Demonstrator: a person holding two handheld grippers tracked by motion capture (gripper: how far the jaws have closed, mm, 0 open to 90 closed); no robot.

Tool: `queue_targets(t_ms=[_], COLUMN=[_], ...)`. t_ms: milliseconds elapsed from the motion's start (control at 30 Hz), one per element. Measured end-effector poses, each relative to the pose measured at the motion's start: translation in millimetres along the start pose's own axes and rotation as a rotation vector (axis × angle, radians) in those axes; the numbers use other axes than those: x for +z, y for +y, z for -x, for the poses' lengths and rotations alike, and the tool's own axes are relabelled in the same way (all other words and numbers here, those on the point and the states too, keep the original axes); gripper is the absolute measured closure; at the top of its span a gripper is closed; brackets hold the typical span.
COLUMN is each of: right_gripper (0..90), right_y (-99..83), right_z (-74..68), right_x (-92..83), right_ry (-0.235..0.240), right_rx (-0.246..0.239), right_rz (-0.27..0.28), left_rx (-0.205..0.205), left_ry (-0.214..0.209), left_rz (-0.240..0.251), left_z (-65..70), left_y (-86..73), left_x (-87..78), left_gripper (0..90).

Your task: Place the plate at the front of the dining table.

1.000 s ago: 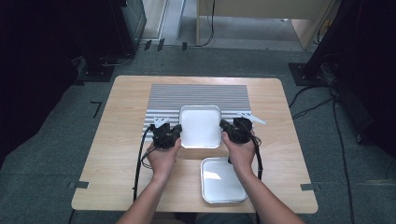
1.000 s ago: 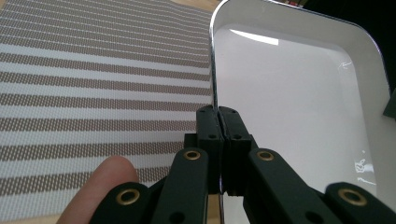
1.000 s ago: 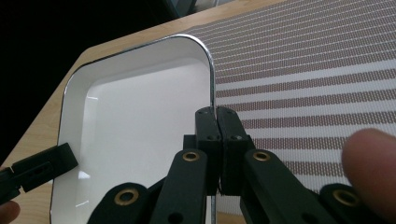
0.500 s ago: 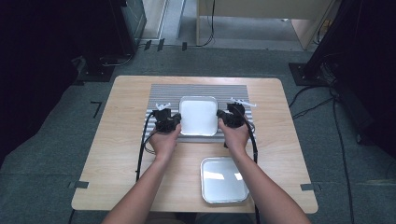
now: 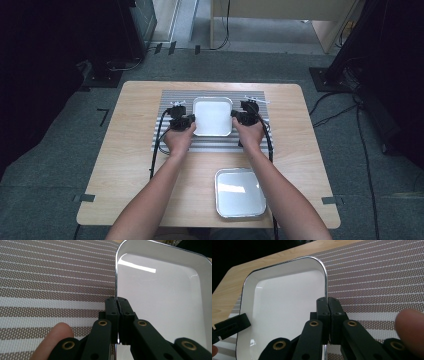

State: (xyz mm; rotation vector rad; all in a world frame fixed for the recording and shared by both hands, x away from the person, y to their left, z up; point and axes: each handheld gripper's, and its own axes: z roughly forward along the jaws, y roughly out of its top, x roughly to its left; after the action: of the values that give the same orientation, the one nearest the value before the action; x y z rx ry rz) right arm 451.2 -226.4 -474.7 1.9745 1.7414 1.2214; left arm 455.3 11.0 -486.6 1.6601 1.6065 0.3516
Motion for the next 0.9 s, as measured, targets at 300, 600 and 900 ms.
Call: queue_targets(t_ms=[300,600,900], right_gripper=[89.2,89.0,89.1], right_y=[3.5,5.5,6.6], right_z=[7.6,9.2,7.2], right_x=[27.8,42.6,47.3], right_ry=[-0.008,-0.018,-0.030], right_rx=[-0.003,0.005,-0.033], right_rz=[-0.043,-0.067,-0.048], left_rx=[-0.023,-0.062,-0.066], left_ry=[0.018,0.017,0.023], left_rz=[-0.032,-0.037,-0.047], left_z=[-8.5,-15.8,-13.6], left_y=[8.4,7.3,6.9], left_x=[22.2,33.7,32.8], left_gripper=[89.3,89.2,88.4])
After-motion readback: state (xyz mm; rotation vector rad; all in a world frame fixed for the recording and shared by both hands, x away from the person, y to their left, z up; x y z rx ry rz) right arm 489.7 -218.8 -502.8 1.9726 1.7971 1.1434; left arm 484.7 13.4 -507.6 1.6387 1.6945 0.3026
